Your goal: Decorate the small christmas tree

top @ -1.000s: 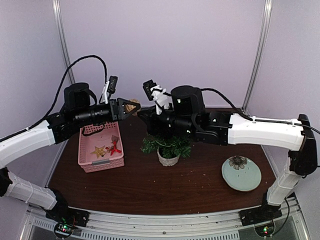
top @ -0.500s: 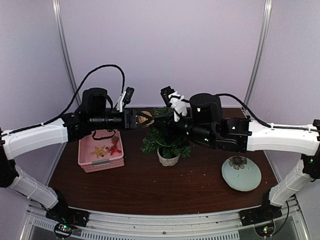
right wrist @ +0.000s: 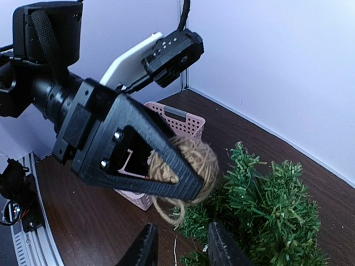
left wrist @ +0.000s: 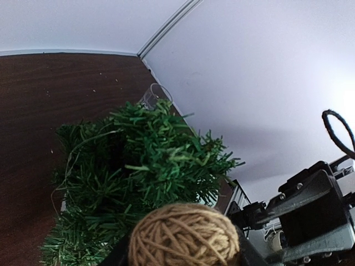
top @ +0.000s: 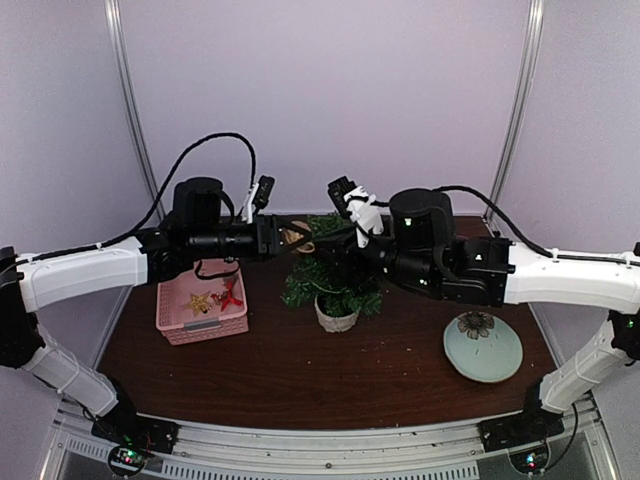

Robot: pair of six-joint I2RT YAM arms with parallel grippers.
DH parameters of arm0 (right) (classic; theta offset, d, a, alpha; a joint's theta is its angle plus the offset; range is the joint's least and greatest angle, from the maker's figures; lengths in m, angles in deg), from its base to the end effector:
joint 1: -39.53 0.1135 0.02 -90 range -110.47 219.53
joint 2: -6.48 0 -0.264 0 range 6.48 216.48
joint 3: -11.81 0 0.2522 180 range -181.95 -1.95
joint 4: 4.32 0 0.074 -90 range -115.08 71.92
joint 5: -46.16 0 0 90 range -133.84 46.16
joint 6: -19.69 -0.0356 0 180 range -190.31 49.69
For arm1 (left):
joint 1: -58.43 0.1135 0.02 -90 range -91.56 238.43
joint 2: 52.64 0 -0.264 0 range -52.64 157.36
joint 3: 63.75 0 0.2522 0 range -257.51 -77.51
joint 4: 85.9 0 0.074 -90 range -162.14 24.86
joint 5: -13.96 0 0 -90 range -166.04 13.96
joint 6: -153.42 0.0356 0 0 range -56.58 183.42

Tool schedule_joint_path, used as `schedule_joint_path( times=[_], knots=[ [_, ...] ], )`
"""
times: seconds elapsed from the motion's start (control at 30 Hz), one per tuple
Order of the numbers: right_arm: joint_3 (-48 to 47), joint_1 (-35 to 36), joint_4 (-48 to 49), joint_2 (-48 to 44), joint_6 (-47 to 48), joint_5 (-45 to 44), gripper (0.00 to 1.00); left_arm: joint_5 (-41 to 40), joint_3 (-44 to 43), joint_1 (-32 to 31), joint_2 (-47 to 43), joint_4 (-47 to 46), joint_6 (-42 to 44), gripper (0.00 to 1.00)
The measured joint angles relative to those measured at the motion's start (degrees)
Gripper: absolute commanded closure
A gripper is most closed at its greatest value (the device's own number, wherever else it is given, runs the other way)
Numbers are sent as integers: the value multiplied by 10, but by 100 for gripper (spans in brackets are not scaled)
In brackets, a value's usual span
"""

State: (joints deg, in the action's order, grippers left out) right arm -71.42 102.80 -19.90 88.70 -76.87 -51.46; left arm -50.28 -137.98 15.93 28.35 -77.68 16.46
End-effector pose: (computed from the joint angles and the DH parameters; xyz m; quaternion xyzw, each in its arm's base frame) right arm 0.1581 0.3035 0.3520 -0.3391 0.7139 0.3063 0.5306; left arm 0.2340 -0.2354 0.3171 0.1055 0.7780 -0.5434 0.2973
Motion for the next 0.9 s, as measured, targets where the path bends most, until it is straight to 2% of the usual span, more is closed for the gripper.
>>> schedule_joint_path(
  times=[0.13, 0.2, 0.37, 0.63, 0.9],
  knots=[
    [25, 0, -3, -24, 12, 22, 50, 4, 0, 0, -3, -5, -4, 77],
    [35, 0, -1, -37, 17, 28, 49, 9, 0, 0, -8, -5, -4, 77],
    [32, 0, 10, -30, -3, 40, 55, 23, 0, 0, -18, -21, -4, 78],
    [22, -5, 53, 10, -53, 73, 55, 31, 0, -1, -19, -35, -2, 79],
    [13, -21, 92, 18, -89, 92, 69, 34, 0, -5, -20, -35, 6, 80]
  ],
)
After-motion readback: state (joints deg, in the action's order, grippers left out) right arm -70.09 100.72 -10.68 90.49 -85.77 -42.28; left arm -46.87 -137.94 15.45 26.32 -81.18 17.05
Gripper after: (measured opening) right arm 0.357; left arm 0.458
